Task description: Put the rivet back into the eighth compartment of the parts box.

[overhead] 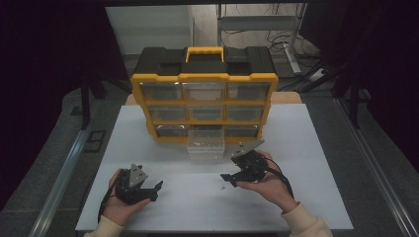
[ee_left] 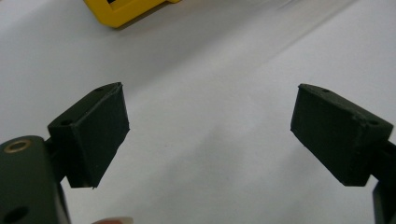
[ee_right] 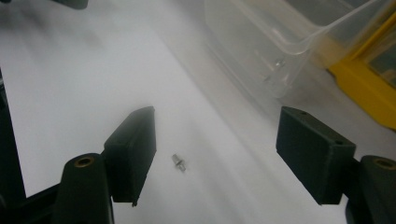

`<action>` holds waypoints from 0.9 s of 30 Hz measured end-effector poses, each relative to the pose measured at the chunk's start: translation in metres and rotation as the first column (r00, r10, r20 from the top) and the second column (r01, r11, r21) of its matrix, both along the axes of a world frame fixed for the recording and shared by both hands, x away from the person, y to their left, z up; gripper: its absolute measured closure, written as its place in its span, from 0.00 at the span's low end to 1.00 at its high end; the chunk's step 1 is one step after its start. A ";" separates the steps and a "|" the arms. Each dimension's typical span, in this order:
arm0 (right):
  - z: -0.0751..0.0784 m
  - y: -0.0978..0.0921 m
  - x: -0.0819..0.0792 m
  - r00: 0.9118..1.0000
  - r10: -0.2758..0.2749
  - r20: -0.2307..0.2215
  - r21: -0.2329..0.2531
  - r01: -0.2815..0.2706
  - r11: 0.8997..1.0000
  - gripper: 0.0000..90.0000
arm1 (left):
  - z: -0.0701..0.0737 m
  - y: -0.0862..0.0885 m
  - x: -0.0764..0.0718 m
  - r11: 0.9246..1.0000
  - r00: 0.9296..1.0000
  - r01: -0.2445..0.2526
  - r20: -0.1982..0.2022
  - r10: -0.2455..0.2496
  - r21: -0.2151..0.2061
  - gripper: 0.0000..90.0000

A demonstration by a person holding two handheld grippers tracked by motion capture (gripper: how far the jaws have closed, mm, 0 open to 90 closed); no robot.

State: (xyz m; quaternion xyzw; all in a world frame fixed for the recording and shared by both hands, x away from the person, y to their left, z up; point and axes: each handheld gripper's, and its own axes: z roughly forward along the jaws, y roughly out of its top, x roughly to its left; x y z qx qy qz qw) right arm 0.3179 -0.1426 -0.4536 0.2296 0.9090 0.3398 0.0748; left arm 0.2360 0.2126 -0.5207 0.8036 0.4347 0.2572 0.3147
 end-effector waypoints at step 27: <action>-0.046 0.026 -0.003 0.993 0.063 -0.102 -0.173 -0.081 0.982 0.42 | 0.000 0.000 0.000 1.000 1.000 0.005 -0.001 -0.005 0.003 0.13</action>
